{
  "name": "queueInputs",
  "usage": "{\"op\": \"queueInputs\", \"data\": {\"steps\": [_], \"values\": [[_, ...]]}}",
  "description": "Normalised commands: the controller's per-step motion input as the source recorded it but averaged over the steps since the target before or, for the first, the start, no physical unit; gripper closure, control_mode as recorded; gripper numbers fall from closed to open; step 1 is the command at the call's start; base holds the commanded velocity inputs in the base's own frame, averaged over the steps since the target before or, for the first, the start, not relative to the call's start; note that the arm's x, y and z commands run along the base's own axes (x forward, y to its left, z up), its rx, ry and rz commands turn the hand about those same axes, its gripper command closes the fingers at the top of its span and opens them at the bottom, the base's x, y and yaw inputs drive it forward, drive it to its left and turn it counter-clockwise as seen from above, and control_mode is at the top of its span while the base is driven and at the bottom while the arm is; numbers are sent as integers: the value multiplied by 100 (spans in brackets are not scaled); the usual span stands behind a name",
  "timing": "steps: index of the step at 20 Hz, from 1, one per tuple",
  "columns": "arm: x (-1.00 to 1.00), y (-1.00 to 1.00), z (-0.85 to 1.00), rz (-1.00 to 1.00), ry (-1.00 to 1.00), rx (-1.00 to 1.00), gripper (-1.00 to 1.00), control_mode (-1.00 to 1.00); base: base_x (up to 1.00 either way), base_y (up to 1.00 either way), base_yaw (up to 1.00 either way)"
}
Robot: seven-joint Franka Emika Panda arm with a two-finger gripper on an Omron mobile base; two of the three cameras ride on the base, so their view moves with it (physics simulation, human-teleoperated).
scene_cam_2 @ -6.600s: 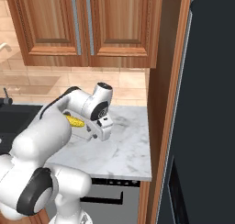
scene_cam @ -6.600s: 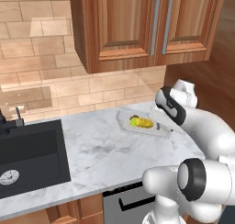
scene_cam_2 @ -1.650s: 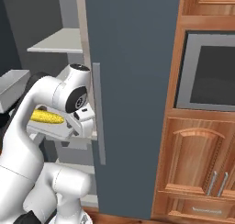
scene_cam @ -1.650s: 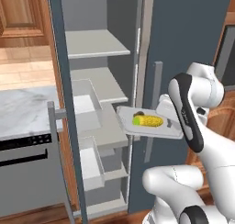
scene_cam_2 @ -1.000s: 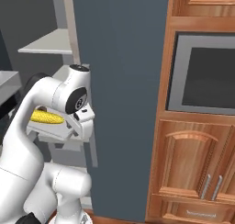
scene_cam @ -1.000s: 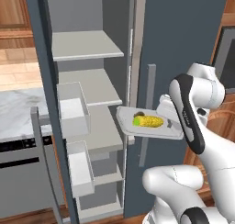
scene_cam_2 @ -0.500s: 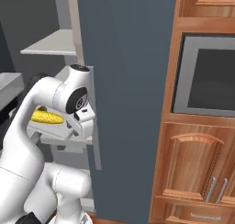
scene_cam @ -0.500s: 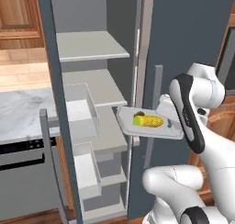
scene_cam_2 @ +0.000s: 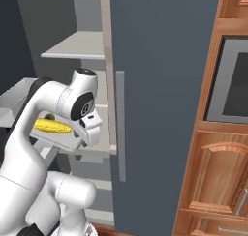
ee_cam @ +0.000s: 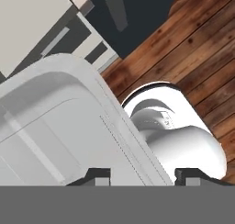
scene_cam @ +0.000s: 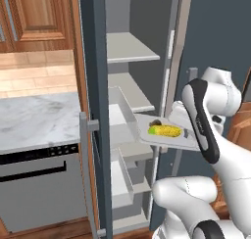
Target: Take the garlic and corn out of the freezer and place them in the tupperware container on the counter. Then put the tupperware containing the vegetables back in the freezer.
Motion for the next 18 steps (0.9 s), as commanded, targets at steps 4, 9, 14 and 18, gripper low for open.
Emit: {"op": "queueInputs", "data": {"steps": [4, 9, 14, 18], "values": [[0, 0, 0, 0, 0, 0, 100, 100, 33, 0, 0], [0, -27, 22, -8, 0, 4, 100, -100, 0, 0, 0], [-15, -56, 29, -14, 0, 7, 100, -100, 0, 0, 0], [-33, -34, 46, -22, -5, 5, 100, -100, 0, 0, 0]]}}
